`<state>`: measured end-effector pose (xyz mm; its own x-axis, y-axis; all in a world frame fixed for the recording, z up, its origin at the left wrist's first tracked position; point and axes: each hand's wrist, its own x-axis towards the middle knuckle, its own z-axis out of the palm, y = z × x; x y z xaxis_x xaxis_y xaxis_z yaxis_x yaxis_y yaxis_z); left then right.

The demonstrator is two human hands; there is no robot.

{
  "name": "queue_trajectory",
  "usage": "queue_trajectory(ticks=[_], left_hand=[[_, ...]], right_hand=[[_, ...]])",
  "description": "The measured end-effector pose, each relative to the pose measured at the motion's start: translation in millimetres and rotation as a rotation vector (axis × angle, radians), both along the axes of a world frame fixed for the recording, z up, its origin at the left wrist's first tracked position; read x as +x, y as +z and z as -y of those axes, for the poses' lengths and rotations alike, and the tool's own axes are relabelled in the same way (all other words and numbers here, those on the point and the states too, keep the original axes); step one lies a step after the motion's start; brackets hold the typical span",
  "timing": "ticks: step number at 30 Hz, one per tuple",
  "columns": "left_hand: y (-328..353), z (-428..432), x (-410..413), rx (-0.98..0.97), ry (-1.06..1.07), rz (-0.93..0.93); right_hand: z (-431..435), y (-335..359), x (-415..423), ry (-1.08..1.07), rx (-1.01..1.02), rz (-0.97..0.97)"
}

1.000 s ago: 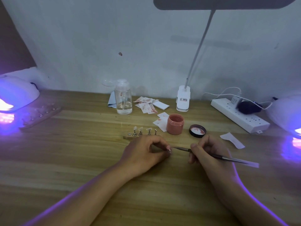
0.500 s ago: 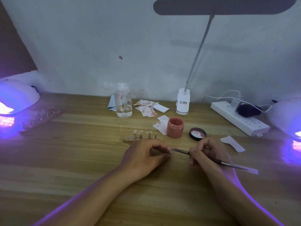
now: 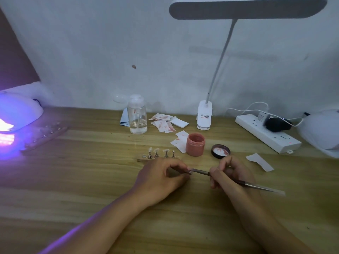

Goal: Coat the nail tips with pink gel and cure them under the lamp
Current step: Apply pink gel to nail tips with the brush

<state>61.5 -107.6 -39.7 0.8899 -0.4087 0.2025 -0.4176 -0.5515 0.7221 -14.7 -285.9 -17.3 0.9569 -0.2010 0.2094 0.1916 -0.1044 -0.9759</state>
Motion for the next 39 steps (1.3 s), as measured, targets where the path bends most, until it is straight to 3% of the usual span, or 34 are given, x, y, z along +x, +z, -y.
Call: queue_trajectory(ticks=[39], left_hand=[[-1.2, -0.7, 0.8, -0.03, -0.024, 0.043]], right_hand=[[-3.5, 2.8, -1.0, -0.032, -0.019, 0.008]])
